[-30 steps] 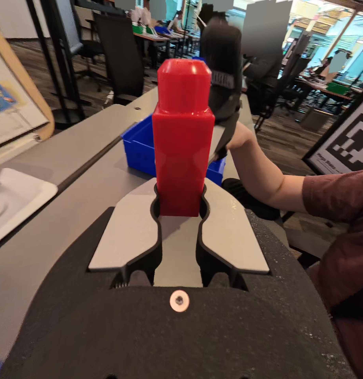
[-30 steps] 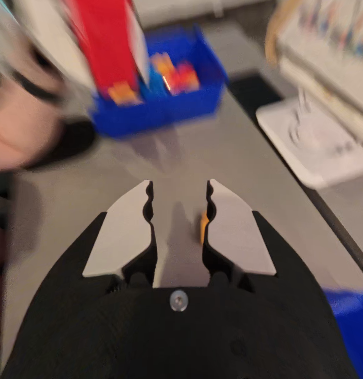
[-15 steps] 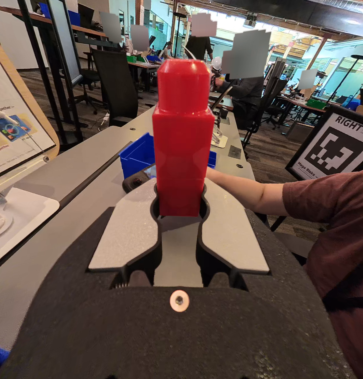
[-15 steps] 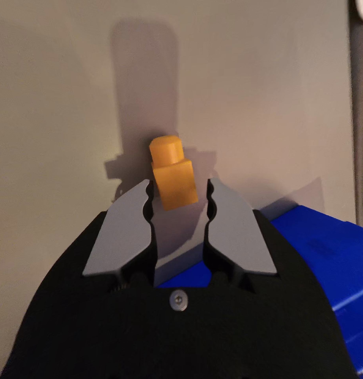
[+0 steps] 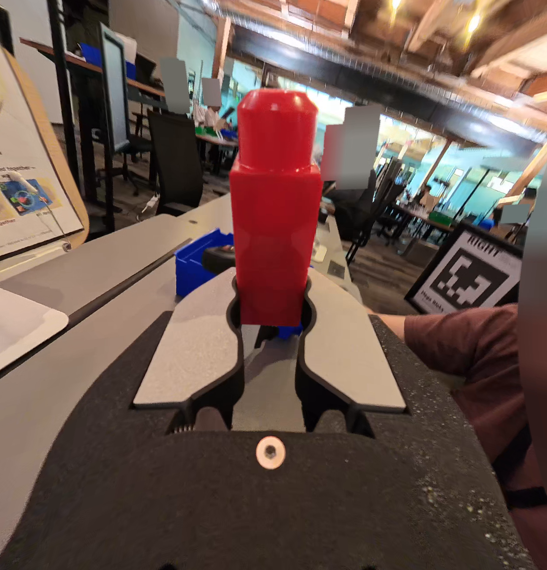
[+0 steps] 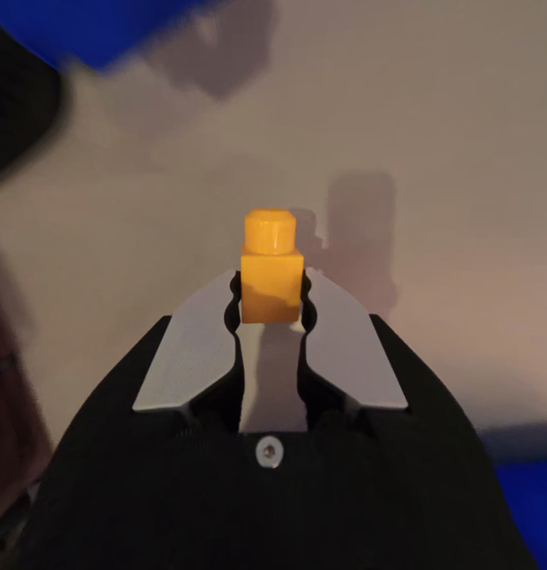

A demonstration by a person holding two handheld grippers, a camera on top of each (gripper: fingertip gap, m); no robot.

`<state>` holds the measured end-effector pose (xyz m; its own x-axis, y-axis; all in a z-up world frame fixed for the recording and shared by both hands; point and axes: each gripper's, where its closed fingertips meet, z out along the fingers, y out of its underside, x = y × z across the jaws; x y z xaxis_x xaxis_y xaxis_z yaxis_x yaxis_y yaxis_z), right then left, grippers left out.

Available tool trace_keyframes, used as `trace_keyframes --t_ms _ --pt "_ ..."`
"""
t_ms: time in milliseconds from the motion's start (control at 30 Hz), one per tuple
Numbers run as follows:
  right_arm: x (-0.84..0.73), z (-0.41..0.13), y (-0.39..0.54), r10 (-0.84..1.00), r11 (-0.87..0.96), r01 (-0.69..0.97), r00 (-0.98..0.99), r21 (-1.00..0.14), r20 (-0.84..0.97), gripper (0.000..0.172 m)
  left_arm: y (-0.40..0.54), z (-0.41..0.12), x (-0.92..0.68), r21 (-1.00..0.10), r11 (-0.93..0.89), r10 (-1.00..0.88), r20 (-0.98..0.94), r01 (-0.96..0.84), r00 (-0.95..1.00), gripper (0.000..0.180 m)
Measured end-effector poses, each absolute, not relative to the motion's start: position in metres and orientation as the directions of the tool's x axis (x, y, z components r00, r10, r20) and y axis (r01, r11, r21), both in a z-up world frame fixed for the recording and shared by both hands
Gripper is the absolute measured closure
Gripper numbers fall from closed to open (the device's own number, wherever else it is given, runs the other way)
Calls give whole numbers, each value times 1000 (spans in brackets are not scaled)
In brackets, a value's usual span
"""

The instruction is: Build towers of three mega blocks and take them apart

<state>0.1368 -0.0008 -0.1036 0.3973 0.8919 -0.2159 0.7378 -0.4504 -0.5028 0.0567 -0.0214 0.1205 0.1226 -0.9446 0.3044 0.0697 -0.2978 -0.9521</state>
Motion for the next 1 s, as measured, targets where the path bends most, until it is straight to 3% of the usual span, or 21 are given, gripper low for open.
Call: trace_keyframes --t_ms 133,200,333,667,1000 --pt "98 2 -27 916 -402 397 169 -825 -365 134 -12 131 48 -880 -422 -897 440 217 43 145" --pt "92 37 -41 932 -364 287 118 -886 -344 134 -11 126 55 -865 -455 -883 469 214 20 145" --pt "84 54 -53 955 -288 259 146 -922 -257 134 -16 119 78 -867 -454 -885 465 204 9 145" --pt "88 64 -47 940 -333 167 136 -928 -313 134 -36 111 109 -892 -425 -905 422 153 -55 146" --pt "91 65 -44 940 -336 153 118 -929 -321 135 -39 96 117 -921 -386 -922 387 47 11 145"
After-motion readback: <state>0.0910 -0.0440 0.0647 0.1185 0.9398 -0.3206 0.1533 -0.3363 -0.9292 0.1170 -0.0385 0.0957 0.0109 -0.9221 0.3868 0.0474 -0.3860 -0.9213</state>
